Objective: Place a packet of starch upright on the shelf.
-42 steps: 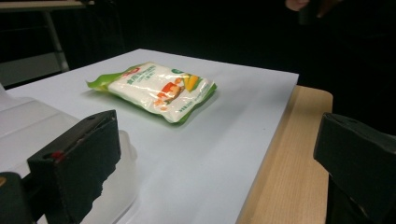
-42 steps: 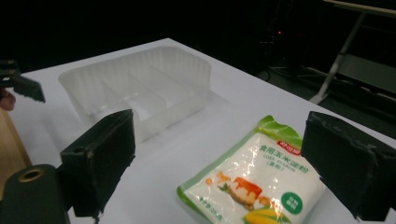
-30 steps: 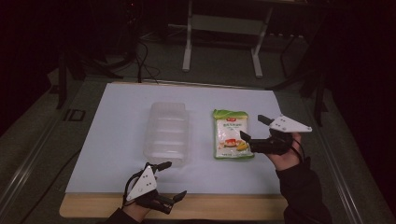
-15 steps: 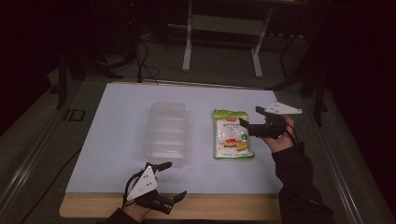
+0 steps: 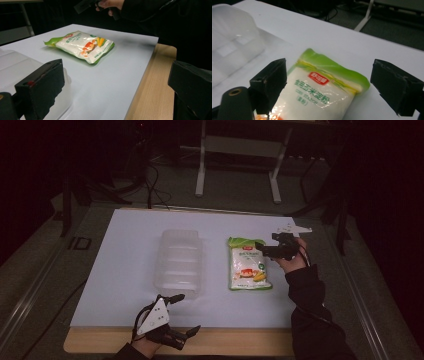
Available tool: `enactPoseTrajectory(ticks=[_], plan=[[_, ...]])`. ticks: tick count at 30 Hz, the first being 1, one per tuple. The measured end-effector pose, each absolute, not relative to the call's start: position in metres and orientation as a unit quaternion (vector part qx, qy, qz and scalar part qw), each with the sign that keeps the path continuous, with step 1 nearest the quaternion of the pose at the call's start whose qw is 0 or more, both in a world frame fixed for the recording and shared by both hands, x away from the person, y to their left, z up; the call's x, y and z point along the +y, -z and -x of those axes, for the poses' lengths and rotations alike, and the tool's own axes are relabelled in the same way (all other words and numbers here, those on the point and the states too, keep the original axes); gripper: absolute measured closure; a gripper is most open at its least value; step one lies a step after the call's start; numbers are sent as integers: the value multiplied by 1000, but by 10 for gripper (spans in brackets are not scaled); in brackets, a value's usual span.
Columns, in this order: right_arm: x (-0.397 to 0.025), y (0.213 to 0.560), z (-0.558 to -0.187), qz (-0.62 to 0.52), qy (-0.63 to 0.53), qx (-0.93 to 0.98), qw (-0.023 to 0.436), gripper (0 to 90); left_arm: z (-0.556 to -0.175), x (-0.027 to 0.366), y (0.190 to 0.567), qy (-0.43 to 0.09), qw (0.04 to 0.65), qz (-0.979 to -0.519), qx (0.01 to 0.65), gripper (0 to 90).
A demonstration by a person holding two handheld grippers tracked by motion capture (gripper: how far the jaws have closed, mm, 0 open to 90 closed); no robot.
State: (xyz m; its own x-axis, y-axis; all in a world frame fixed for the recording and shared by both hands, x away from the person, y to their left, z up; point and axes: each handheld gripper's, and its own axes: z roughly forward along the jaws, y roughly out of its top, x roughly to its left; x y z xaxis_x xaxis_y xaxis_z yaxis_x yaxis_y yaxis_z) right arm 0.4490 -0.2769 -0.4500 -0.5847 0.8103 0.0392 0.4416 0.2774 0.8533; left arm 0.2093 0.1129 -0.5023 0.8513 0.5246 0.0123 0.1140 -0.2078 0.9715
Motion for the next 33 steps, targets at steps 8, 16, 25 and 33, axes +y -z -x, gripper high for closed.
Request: enactPoseTrajectory(ticks=[8, 16, 25, 33], plan=[[-279, 473, -470, -437, -423, 771, 188, 142, -211, 112, 503, -169, 591, -759, 214, 11], [-278, 495, -483, -464, -391, 777, 169, 152, -211, 112, 504, -165, 590, -761, 213, 11], [-272, 515, -493, -494, -353, 783, 134, 165, -212, 110, 506, -158, 586, -766, 211, 12], [-266, 518, -496, -544, -328, 768, 86, 292, -212, 108, 507, -158, 583, -769, 207, 12]])
